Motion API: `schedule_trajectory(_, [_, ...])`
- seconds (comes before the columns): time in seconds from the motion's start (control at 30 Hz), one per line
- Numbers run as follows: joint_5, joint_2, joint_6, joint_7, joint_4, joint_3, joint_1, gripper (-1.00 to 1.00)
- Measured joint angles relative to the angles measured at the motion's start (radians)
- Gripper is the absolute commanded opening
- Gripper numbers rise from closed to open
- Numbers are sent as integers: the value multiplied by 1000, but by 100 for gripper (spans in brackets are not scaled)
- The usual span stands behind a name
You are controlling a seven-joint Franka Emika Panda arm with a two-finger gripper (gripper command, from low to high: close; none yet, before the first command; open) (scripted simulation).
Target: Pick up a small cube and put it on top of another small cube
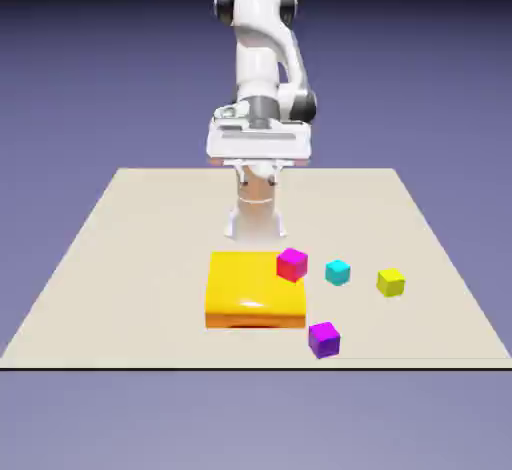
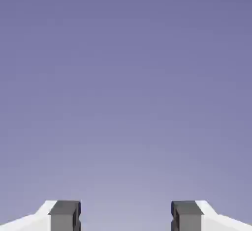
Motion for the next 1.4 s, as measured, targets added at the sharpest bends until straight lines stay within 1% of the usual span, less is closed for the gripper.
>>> schedule_trajectory(1.4, [-29,1076,-1081,-1827,804,461,90,0])
